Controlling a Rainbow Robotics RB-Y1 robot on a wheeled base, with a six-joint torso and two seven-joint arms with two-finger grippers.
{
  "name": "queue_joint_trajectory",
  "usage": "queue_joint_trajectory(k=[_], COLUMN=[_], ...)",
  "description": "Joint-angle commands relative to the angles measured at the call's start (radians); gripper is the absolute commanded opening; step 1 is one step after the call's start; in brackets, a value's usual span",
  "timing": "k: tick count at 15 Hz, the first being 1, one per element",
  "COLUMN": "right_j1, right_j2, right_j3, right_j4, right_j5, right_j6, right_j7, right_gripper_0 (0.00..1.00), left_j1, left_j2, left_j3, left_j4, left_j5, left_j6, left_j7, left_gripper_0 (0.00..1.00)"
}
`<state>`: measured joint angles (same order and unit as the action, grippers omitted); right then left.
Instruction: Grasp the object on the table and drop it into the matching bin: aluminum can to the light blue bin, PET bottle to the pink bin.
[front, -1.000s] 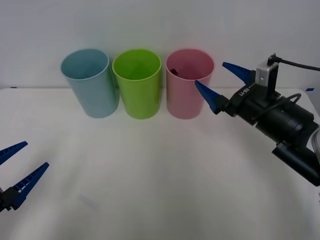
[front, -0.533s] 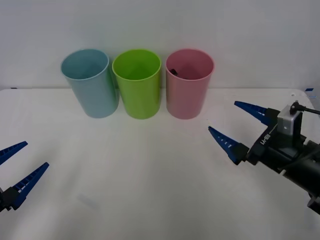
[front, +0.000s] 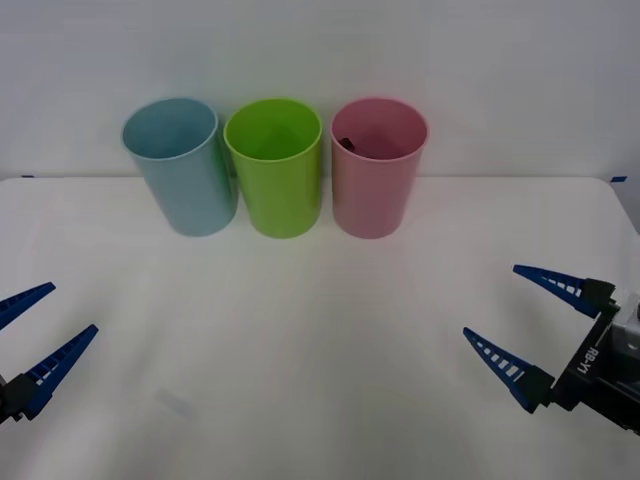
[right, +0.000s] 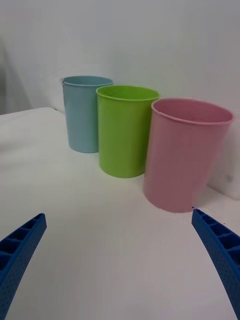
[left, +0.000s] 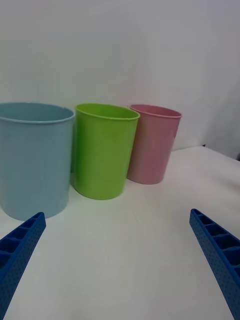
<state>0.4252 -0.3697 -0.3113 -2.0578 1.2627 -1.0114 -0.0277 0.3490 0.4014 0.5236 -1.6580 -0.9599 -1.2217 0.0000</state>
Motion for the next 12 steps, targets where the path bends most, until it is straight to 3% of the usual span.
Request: queue_joint_trajectory(k=[1,8,12], right_j1=[0.037,0.023,0.017], right_j2=[0.002,0.0,-0.041], right_j3=[-0.048,-0.195,-0.239], right_j4=[0.061,0.283,0.374], right_j5=[-0.082,-0.203,-0.233], right_j6=[-0.078,-0.297,-0.322], right_j7=[0.08,0.236,0.244], right_gripper_0=[1.0,1.0,1.0], left_j1=[0.0,0.0,0.0], left_j2=[0.0,0.0,0.0], left_j3=[0.0,0.0,0.0], left_j4=[0.0,0.0,0.0], left_j5=[0.0,0.0,0.0], left_j6=[0.0,0.0,0.0], left_j7=[0.0,0.0,0.0], left_gripper_0=[1.0,1.0,1.0])
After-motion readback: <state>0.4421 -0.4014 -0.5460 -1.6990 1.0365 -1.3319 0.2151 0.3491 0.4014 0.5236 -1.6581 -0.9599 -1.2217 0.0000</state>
